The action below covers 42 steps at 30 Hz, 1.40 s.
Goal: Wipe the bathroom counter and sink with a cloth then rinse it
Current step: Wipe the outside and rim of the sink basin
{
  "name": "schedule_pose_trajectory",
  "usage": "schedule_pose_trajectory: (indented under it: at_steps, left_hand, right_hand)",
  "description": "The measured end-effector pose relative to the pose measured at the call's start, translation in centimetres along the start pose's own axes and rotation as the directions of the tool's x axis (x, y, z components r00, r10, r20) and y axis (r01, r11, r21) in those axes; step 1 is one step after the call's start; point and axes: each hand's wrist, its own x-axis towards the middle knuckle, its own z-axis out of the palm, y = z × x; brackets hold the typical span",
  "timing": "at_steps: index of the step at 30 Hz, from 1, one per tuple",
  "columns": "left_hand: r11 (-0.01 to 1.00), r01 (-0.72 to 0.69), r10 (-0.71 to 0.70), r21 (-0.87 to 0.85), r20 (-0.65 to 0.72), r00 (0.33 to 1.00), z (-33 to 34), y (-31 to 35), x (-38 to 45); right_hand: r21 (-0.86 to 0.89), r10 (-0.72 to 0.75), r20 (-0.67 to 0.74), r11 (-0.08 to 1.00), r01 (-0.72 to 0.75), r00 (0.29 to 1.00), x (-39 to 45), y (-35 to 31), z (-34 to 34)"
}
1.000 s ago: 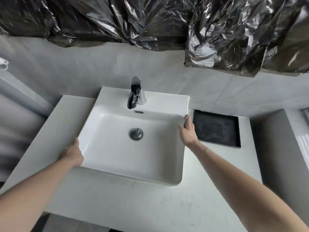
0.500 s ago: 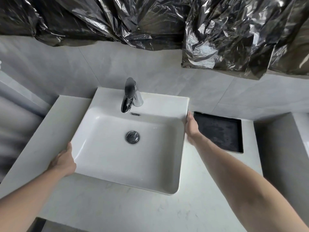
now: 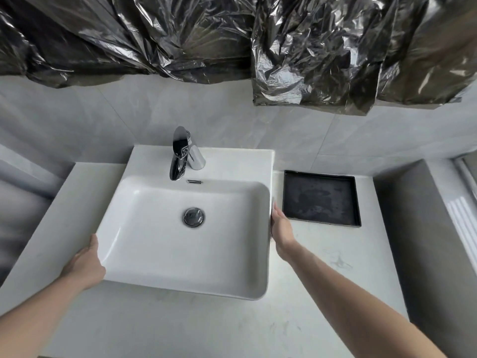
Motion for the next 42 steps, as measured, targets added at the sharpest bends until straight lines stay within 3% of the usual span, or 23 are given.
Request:
schedule_pose_trajectory:
  at_steps: [7, 17, 22, 30, 33, 36, 42]
  left_hand:
    - [0.999, -0.041, 0.041, 0.014, 0.02, 0.999, 0.4, -0.9, 0.0]
    - [0.997, -0.069, 0.068, 0.029, 0.033, 0.997, 0.6, -1.1, 0.0]
    - [0.996, -0.081, 0.08, 0.038, 0.025, 0.996, 0.7, -1.3, 0.2]
    - [0.996, -0.088, 0.088, -0.005, 0.029, 0.996, 0.3, -1.6, 0.2]
    - [0.996, -0.088, 0.089, -0.028, 0.03, 0.996, 0.0, -1.8, 0.1]
    - [0.996, -0.075, 0.076, -0.051, 0.028, 0.997, -0.2, -1.9, -0.1]
    - [0.994, -0.077, 0.08, -0.075, 0.033, 0.996, -0.4, -1.8, -0.5]
  right_hand:
    - [-0.019, 0.006, -0.022, 1.0, -0.006, 1.0, 3.5, -3.8, 0.4]
    - [-0.018, 0.025, 0.035, 1.0, -0.025, 0.999, -12.5, 6.4, -0.1]
    - [-0.108, 0.041, -0.015, 0.993, -0.042, 0.999, -14.2, 8.3, -0.4]
    - [-0.246, 0.044, -0.005, 0.968, -0.044, 0.999, -6.7, 2.1, 0.1]
    - [-0.146, 0.167, -0.002, 0.975, -0.166, 0.986, -4.3, -0.7, 0.5]
    - [-0.054, 0.166, -0.02, 0.985, -0.167, 0.986, -1.4, -2.8, 0.8]
    - [0.006, -0.005, -0.131, 1.0, 0.005, 0.991, 3.4, -9.5, 1.9]
